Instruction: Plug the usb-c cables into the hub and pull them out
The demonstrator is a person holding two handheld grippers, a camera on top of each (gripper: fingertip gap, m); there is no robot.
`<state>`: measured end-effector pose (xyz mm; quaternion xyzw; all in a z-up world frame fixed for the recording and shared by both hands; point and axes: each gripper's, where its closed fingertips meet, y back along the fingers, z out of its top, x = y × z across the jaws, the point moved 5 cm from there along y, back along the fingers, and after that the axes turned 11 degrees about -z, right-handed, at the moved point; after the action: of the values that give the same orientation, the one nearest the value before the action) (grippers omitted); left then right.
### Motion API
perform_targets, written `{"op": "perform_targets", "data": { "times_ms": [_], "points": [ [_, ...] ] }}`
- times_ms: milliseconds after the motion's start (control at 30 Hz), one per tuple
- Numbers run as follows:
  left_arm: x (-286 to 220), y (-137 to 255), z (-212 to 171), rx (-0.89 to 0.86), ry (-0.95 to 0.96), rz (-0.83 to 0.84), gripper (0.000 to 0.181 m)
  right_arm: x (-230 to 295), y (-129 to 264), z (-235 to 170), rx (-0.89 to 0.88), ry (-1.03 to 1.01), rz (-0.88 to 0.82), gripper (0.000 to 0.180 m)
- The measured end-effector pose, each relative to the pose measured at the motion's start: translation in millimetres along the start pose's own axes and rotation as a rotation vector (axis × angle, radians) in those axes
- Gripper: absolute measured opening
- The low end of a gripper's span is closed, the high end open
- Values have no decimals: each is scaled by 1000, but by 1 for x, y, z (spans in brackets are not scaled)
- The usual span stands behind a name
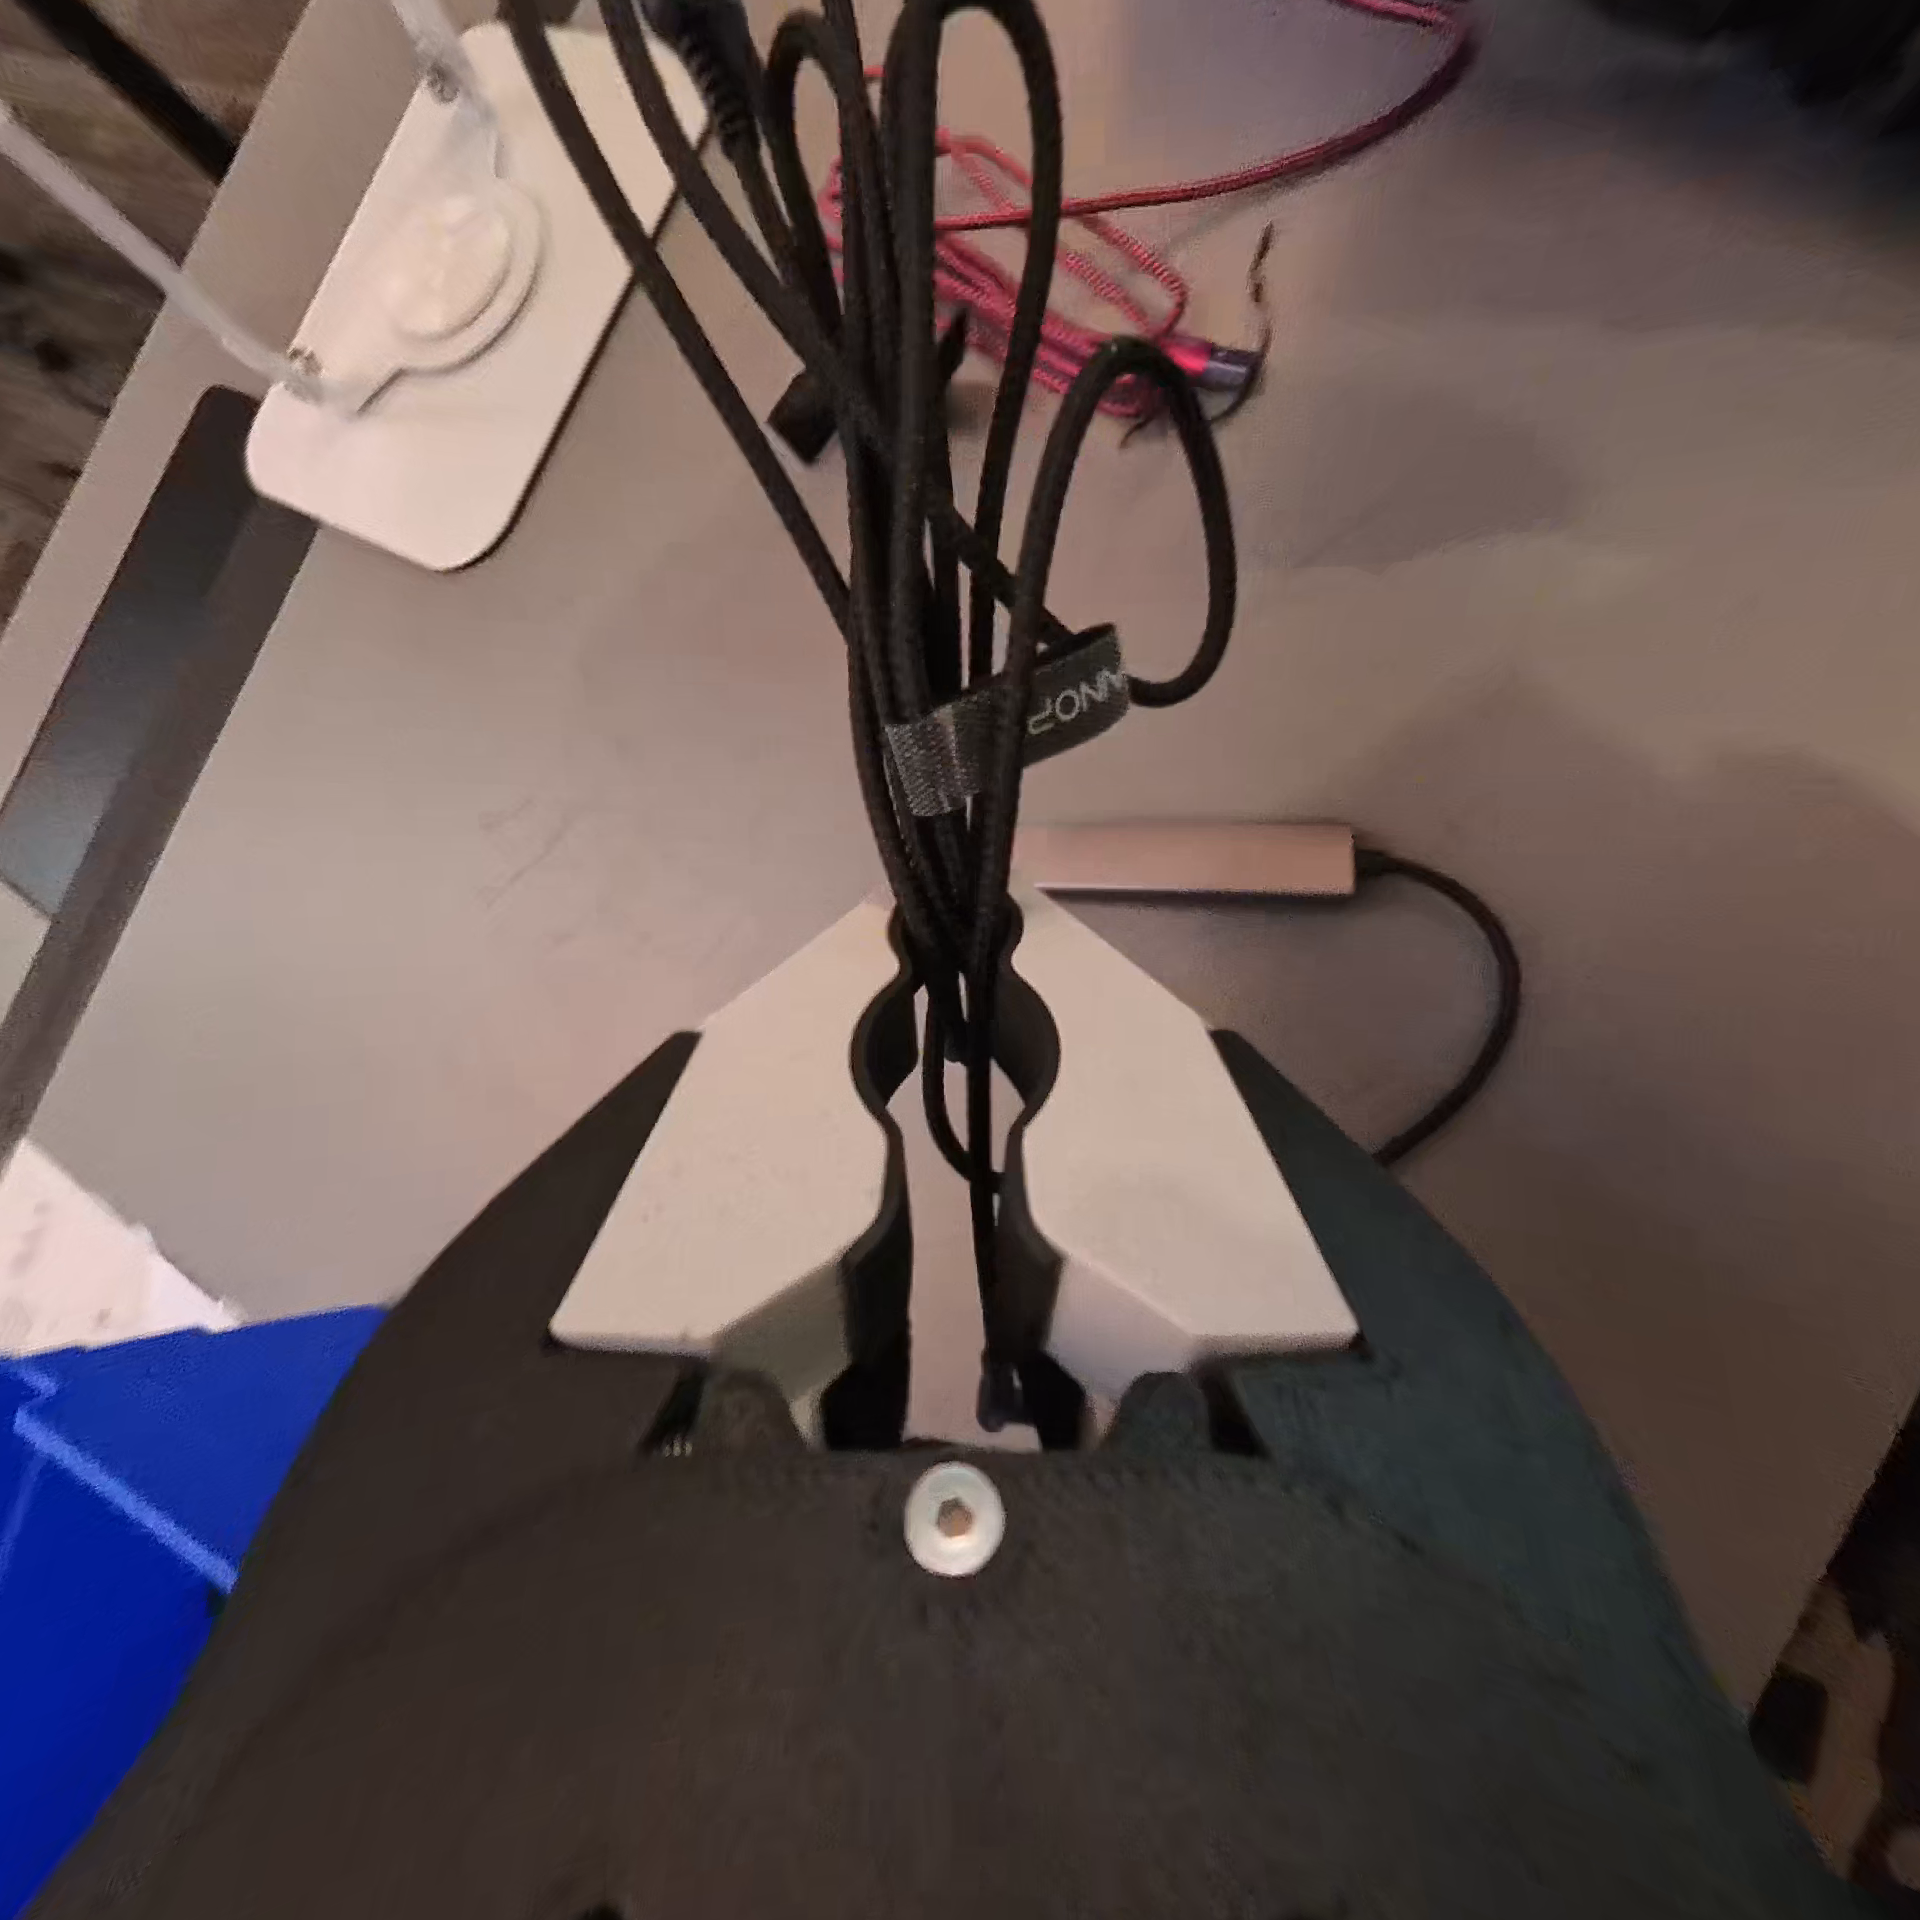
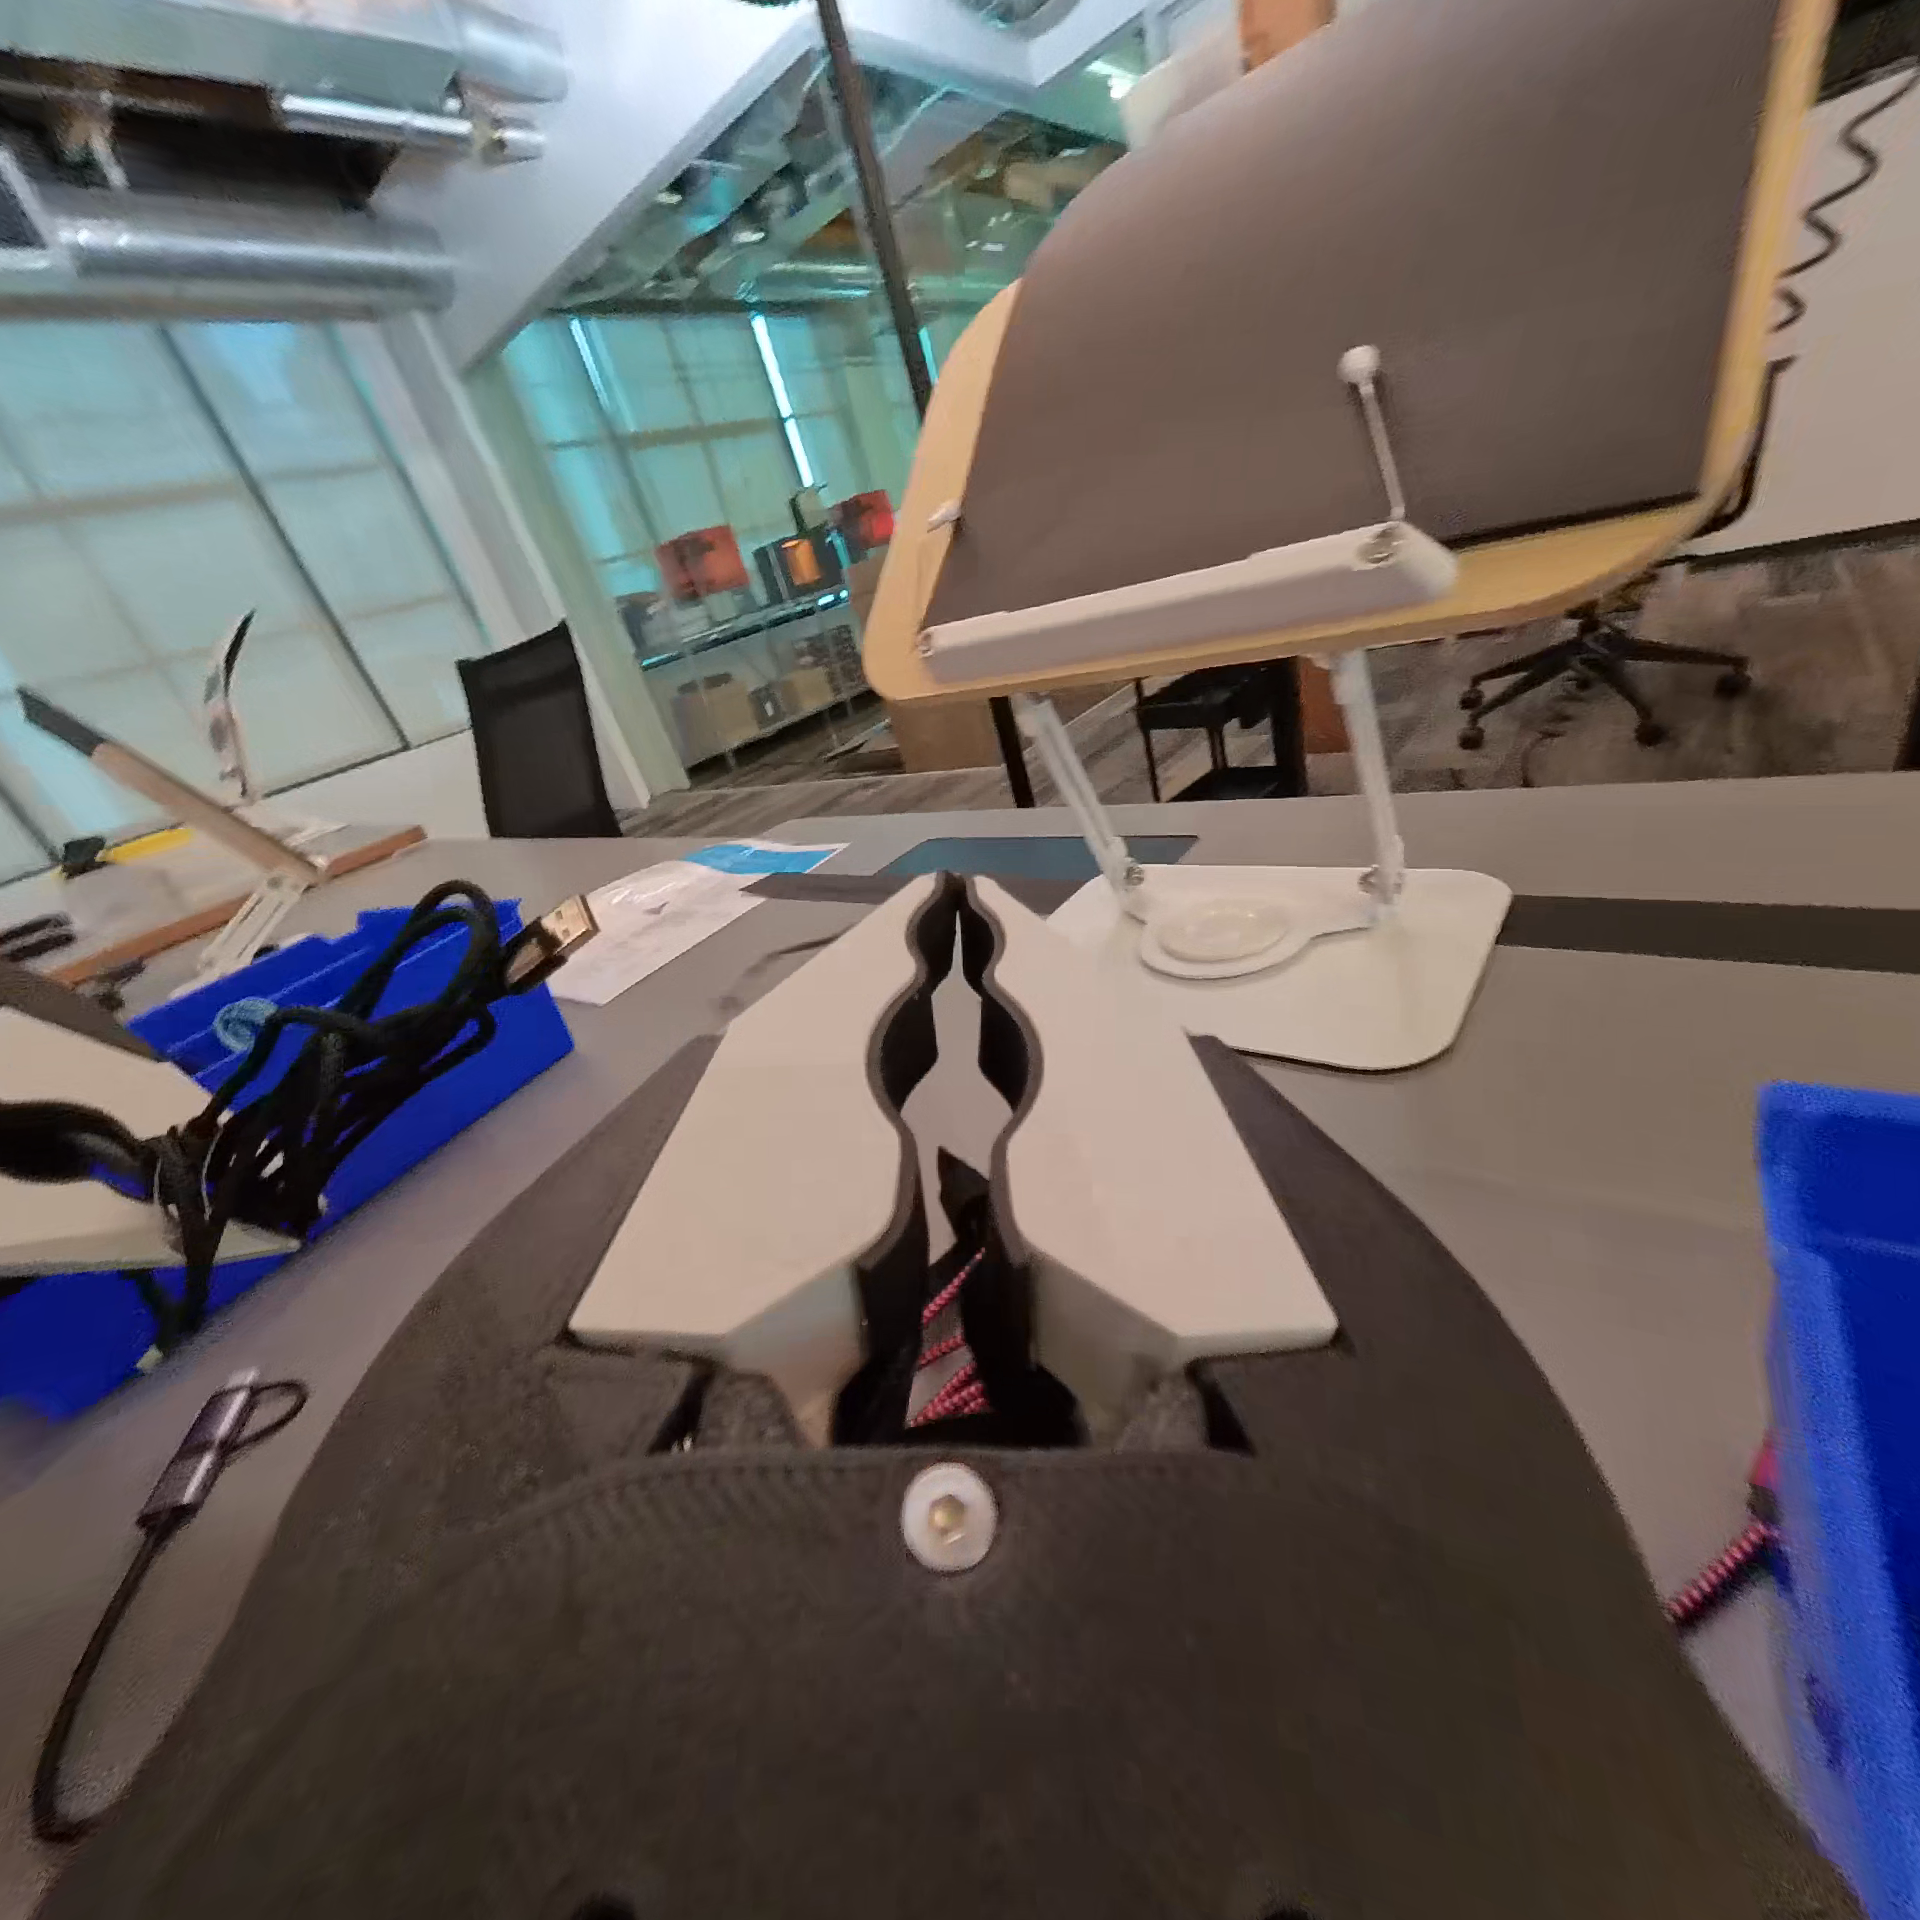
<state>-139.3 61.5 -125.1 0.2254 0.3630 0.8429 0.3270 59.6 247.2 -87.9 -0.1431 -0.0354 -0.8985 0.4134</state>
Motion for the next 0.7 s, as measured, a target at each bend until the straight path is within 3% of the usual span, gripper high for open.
{"op": "perform_targets", "data": {
  "times_ms": [100,300,433,567,700],
  "points": [
    [10,9,1,-67,81,19,5,-1,-4,-7,45,-4,-2,0],
    [17,18,8,-179,208,-27,5,29,-26,-54,304,136,96,0],
    [16,16,11,-186,218,-17,5,44,-35,-85,486,54,186,38],
    [12,12,17,-228,261,-50,6,46,-35,-77,436,92,185,68],
    [8,7,25,-300,328,-115,6,55,-33,-69,374,123,233,79]
  ]
}}
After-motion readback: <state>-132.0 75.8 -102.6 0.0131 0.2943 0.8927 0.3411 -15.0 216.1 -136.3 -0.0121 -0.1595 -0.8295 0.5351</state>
